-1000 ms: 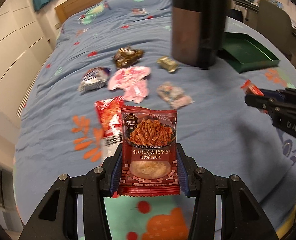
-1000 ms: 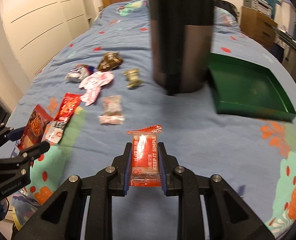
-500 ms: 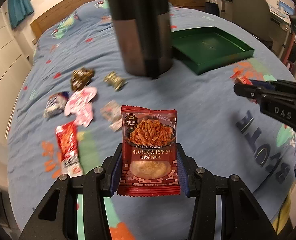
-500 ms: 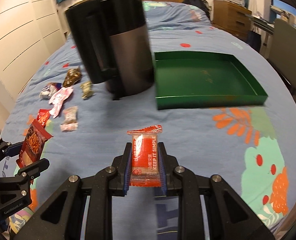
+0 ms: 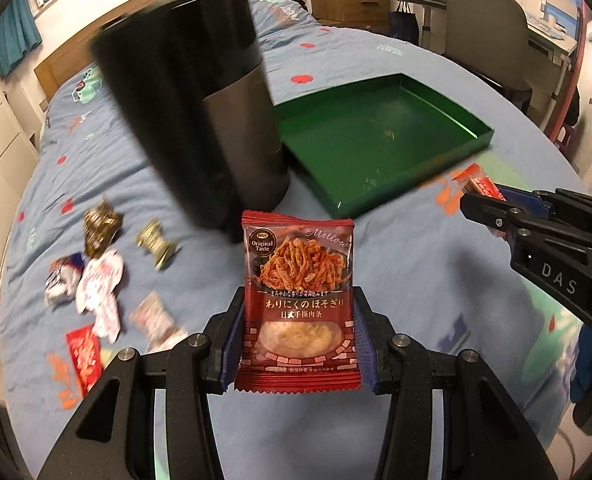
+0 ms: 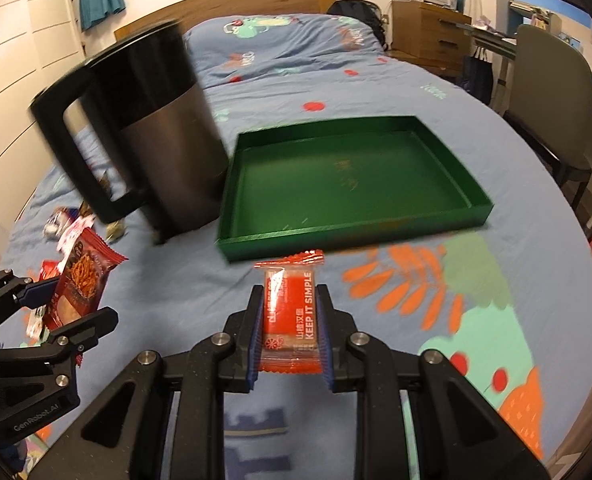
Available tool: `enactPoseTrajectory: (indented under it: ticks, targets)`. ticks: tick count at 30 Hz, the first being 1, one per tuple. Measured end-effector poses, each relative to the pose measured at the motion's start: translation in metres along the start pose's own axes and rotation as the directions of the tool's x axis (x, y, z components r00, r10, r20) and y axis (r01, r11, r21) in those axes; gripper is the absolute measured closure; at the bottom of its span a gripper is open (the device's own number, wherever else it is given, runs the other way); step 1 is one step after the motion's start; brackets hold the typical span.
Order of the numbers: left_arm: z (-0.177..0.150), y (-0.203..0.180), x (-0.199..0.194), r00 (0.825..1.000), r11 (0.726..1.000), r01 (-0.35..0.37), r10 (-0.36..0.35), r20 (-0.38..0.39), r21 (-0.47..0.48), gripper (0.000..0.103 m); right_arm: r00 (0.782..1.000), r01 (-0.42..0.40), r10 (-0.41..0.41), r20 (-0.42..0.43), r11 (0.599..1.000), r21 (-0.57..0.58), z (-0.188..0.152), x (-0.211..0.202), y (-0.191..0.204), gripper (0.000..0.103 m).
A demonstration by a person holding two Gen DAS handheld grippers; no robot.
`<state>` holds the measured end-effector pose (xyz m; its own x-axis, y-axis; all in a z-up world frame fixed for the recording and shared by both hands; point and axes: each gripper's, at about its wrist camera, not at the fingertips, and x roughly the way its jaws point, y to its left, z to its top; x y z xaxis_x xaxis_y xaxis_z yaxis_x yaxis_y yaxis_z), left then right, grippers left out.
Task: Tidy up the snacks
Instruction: 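Carry both held snacks past the kettle toward the green tray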
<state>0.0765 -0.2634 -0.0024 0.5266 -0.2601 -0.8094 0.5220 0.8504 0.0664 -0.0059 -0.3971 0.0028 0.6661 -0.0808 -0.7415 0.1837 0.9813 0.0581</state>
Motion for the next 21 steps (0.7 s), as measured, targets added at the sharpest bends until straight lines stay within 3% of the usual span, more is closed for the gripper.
enactPoseTrajectory:
  ticks: [9,21]
  targets:
    - [0.057,-0.021,0.041,1.000,0.999,0.017,-0.016,0.017,-0.029,0.060,0.998,0.042,-0.044,0.034,0.997,0.058,0.045,0.027,-0.049,0.037]
    - [0.111,-0.032,0.110,0.999,0.998,-0.033,0.034,0.004,-0.062,0.060,0.992,0.122,-0.123,0.017,0.991,0.060,0.093,0.098,-0.088,0.037]
